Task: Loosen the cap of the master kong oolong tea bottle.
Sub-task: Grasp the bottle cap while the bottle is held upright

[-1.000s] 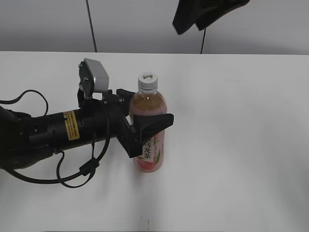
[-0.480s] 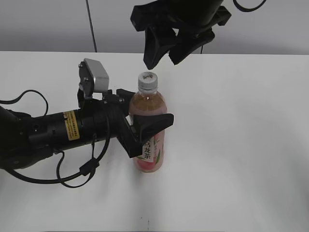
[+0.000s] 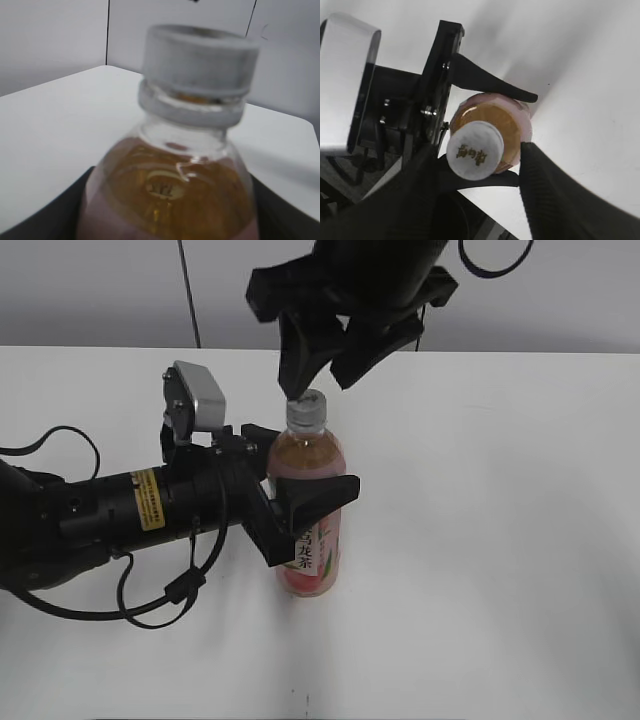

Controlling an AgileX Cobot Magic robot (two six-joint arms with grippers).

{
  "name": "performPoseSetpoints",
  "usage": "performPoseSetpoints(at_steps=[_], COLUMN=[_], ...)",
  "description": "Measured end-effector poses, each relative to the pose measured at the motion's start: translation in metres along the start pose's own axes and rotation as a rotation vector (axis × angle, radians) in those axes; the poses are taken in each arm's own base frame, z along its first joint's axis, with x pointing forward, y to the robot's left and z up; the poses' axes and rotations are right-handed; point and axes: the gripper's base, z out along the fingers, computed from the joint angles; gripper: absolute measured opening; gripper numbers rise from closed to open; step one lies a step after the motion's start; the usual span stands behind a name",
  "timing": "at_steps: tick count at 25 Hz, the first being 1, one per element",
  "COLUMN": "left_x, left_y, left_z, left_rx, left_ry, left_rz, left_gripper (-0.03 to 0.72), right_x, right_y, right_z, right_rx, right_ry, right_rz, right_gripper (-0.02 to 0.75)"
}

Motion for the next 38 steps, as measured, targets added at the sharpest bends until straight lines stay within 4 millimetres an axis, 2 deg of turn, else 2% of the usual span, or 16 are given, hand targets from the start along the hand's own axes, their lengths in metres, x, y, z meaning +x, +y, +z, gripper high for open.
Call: performPoseSetpoints(at_steps=[6,15,17,19,24,31,38], left_x=[0.0,0.0,0.0,0.0,0.0,0.0,0.0], left_y=[0.0,0.0,0.0,0.0,0.0,0.0,0.0], left_z=[0.0,0.0,0.0,0.0,0.0,0.0,0.0], left_rx=[0.001,0.001,0.001,0.0,0.0,0.001,0.002], left_ry=[0.0,0.0,0.0,0.0,-0.001,0.0,0.0], left_rz=[0.0,0.0,0.0,0.0,0.0,0.001,0.001], left_gripper=[0.458,0.458,0.458,0.458,0.458,0.457,0.457], right_x=[0.003,-0.001,-0.001,-0.001,-0.001,-0.001,-0.002], right_y=[0.017,0.012,0.012,0.013,0.013,0.014,0.014], right_z=[0.009,0.028,0.027,0.027,0.027,0.027,0.026], right_rx=[0.072,0.093,0.093,0.09,0.083,0.07,0.053], right_ry=[0.023,0.06,0.059,0.058,0.058,0.068,0.082], right_rz=[-0.054,-0.036,-0.036,-0.036,-0.052,-0.28,-0.734], right_gripper=[0.382,0.375,0.349,0.289,0.279,0.279,0.279])
